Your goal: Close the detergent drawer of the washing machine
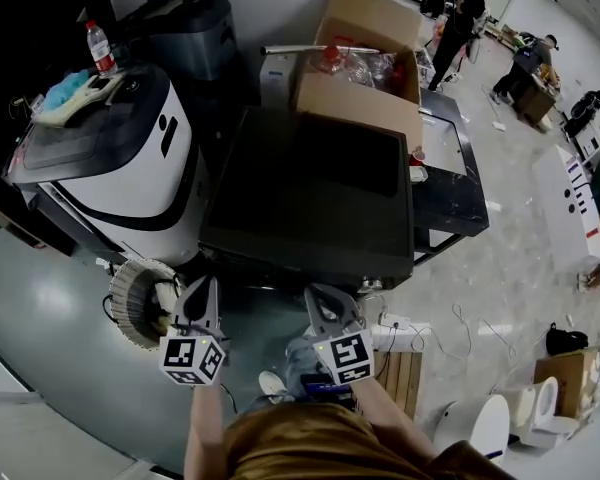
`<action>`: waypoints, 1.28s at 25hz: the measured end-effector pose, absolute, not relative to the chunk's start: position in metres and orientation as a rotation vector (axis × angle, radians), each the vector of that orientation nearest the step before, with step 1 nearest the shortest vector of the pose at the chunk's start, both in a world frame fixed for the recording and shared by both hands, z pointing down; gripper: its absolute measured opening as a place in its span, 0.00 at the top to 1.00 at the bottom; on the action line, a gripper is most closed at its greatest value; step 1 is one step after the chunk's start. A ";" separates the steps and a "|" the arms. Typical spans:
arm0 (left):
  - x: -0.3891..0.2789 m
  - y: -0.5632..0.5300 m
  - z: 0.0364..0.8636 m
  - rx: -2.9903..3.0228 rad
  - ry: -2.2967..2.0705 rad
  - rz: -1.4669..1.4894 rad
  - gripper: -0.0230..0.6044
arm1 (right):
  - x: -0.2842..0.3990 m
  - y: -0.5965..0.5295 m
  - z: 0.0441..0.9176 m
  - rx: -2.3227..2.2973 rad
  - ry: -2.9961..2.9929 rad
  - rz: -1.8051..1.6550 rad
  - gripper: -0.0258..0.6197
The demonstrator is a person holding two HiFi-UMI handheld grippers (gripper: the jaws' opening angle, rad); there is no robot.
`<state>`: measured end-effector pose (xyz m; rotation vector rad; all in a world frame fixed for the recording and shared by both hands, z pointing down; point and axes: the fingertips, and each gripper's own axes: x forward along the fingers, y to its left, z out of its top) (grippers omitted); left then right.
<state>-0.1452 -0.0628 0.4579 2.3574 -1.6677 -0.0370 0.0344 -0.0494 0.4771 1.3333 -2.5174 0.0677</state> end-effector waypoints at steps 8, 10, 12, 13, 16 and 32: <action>-0.150 -0.049 0.452 2.362 -1.669 -0.066 0.92 | 0.031 -0.036 0.467 1.352 -2.527 0.049 0.94; -0.151 -0.048 0.449 2.365 -1.670 -0.075 0.92 | 0.031 -0.034 0.467 1.355 -2.524 0.047 0.94; -0.153 -0.046 0.448 2.364 -1.672 -0.083 0.92 | 0.030 -0.033 0.467 1.355 -2.523 0.047 0.94; -0.153 -0.045 0.448 2.363 -1.672 -0.085 0.92 | 0.030 -0.032 0.468 1.356 -2.523 0.046 0.94; -0.152 -0.044 0.449 2.366 -1.674 -0.079 0.92 | 0.032 -0.031 0.464 1.370 -2.525 0.024 0.94; -0.156 -0.049 0.462 2.348 -1.672 -0.045 0.92 | 0.030 -0.036 0.470 1.346 -2.518 0.018 0.94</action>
